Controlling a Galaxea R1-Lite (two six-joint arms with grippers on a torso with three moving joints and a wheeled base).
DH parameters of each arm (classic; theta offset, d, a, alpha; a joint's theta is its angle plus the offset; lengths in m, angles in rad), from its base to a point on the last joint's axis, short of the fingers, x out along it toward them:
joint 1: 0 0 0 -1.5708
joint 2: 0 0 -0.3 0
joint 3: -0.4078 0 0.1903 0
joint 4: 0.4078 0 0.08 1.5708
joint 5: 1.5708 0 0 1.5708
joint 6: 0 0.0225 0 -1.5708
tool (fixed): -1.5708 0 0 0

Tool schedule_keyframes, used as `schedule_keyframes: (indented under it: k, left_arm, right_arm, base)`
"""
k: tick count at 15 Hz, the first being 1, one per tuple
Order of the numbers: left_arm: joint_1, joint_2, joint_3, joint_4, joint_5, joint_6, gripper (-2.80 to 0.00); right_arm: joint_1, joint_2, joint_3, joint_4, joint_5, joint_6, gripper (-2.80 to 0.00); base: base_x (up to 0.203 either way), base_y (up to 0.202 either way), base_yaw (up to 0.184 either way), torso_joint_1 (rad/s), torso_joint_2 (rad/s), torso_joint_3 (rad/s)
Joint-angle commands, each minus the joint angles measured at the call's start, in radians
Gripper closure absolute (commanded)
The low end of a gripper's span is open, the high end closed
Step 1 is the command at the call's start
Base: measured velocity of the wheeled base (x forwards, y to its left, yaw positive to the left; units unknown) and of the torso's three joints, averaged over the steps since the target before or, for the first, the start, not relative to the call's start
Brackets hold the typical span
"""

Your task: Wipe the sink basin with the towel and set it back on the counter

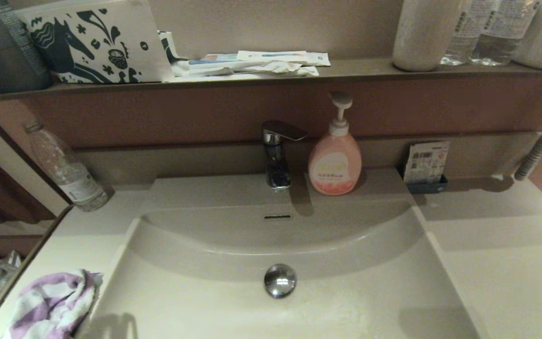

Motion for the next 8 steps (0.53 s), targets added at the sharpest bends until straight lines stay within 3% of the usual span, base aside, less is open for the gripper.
schedule_keyframes:
  k: [1,3,6,8]
  left_arm:
    - [0.003,-0.121,0.045,0.019,0.008,0.0,0.0]
    - [0.007,-0.208,0.098,0.024,0.01,0.022,0.0]
    - [0.004,-0.33,0.223,0.017,-0.011,0.114,0.0]
    - [0.003,-0.366,0.323,-0.069,-0.058,0.186,0.0]
  right_arm:
    - [0.0,0.001,0.0,0.0,0.0,0.0,0.0]
    - [0.0,0.001,0.0,0.0,0.0,0.0,0.0]
    - [0.0,0.001,0.0,0.0,0.0,0.0,0.0]
    - [0.0,0.001,0.0,0.0,0.0,0.002,0.0]
  base:
    - [0.0,0.0,0.0,0.0,0.0,0.0]
    - [0.0,0.0,0.0,0.0,0.0,0.0]
    - [0.0,0.0,0.0,0.0,0.0,0.0]
    - [0.0,0.0,0.0,0.0,0.0,0.0]
